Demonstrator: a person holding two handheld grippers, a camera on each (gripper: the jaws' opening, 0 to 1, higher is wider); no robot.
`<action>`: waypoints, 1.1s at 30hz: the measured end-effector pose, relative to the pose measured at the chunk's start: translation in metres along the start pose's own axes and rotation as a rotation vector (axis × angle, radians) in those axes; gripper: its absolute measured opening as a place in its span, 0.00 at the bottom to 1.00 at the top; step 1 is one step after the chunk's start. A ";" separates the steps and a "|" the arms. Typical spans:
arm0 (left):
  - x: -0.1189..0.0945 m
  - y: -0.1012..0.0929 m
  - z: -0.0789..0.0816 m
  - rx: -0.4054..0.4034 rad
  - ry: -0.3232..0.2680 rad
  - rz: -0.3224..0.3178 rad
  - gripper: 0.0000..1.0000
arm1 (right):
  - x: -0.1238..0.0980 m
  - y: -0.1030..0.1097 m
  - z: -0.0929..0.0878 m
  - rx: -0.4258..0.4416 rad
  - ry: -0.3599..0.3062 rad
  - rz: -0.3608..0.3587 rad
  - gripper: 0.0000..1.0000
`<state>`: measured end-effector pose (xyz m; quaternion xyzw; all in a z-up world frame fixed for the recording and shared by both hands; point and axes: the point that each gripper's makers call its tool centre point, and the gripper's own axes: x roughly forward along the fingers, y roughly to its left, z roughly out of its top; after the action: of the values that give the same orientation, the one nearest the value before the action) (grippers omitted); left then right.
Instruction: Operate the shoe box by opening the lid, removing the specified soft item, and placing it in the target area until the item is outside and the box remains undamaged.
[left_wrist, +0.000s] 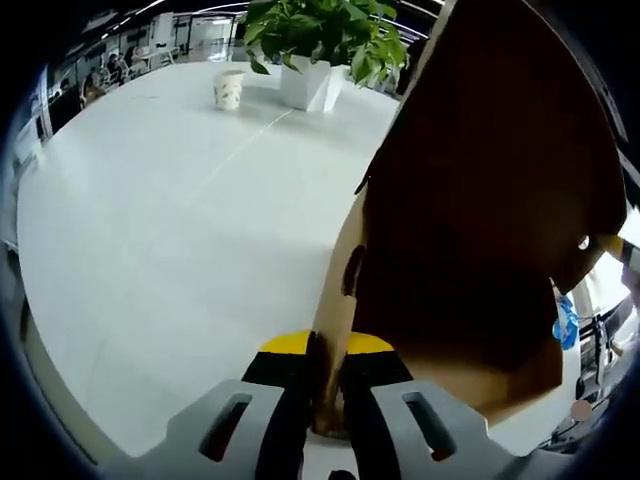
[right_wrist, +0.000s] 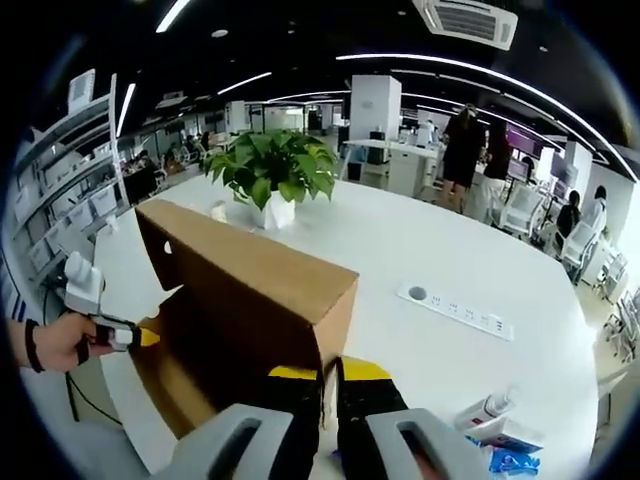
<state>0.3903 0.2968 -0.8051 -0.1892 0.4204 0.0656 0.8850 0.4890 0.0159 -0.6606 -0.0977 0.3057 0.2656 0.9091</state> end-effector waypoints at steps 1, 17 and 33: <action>0.001 0.000 0.001 -0.001 -0.001 0.000 0.07 | -0.001 0.001 -0.001 -0.004 -0.003 -0.004 0.00; 0.010 -0.009 0.011 -0.055 -0.034 -0.034 0.08 | -0.005 0.003 -0.019 -0.006 -0.060 -0.057 0.00; 0.012 -0.011 0.014 -0.034 -0.046 -0.125 0.11 | -0.007 0.009 -0.035 -0.027 -0.082 -0.087 0.00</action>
<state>0.4111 0.2915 -0.8037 -0.2285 0.3864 0.0218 0.8933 0.4616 0.0088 -0.6848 -0.1123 0.2602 0.2335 0.9302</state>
